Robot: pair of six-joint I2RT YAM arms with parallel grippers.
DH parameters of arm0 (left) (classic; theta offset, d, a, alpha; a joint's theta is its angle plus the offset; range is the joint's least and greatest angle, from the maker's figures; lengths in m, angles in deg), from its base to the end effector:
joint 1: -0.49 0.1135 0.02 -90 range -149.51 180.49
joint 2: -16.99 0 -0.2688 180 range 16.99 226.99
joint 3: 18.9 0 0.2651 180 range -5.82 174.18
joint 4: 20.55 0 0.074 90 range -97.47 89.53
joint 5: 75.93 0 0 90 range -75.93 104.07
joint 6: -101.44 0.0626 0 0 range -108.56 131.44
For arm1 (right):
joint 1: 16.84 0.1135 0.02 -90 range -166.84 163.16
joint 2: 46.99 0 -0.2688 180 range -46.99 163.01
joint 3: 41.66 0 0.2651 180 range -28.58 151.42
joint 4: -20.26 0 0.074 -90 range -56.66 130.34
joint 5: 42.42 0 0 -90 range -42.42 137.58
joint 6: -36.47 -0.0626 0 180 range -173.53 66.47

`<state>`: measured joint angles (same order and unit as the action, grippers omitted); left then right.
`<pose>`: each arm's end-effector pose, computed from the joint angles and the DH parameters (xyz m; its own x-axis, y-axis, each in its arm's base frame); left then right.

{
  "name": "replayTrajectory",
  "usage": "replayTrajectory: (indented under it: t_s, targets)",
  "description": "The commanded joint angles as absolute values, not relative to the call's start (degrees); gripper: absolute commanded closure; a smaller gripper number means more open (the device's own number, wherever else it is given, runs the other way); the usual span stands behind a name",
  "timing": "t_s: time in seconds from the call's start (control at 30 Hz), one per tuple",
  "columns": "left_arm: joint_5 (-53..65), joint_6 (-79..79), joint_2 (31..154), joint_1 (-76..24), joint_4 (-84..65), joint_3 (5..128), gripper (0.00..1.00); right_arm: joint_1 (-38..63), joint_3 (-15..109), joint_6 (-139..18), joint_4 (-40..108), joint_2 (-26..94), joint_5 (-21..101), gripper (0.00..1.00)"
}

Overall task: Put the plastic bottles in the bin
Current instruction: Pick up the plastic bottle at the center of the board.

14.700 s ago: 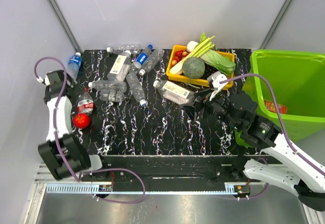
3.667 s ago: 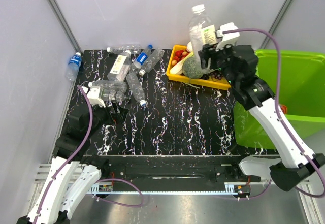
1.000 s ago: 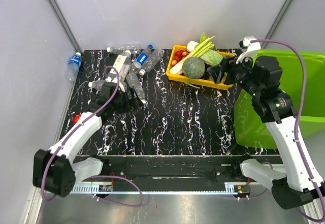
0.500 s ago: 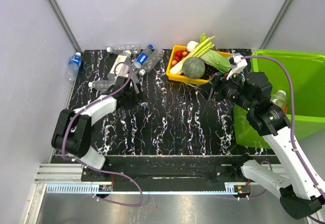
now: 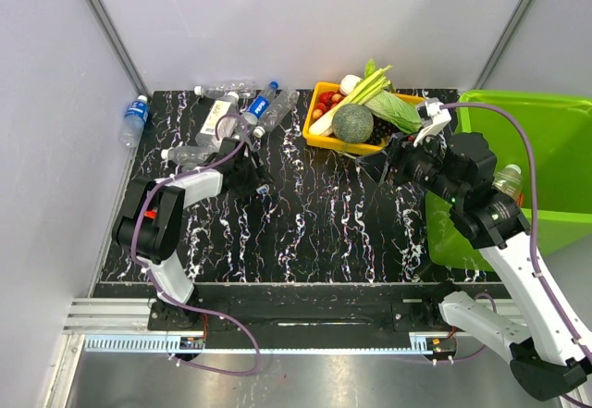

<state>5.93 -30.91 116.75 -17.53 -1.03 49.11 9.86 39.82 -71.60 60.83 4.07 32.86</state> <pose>0.3549 -0.1248 0.1328 -0.8113 -0.4373 -0.3880 -0.2112 0.8380 -0.5031 0.1823 0.1095 0.4331 -0.3538 0.1579 -0.9219 -0.5767 0.7392 0.3479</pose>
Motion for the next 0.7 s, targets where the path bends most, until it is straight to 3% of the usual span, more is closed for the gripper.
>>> replayTrajectory:
  t_s: [0.0,0.13,0.4,0.67]
  targets:
    - [5.8,-30.7,116.8,-17.8,-3.8,49.7,0.31,10.4,39.7,-72.3,60.2,4.2,32.4,0.31]
    - [5.7,-30.6,116.5,-17.7,-4.7,48.1,0.37,10.4,40.6,-72.6,60.2,4.2,32.7,0.31]
    - [3.0,-29.2,112.2,-17.7,-3.7,46.7,0.76,10.4,39.6,-72.5,61.2,2.1,34.0,0.3]
    - [-0.2,-28.7,98.9,-18.8,-3.3,44.0,0.95,10.4,38.2,-71.5,63.1,-0.3,35.2,0.29]
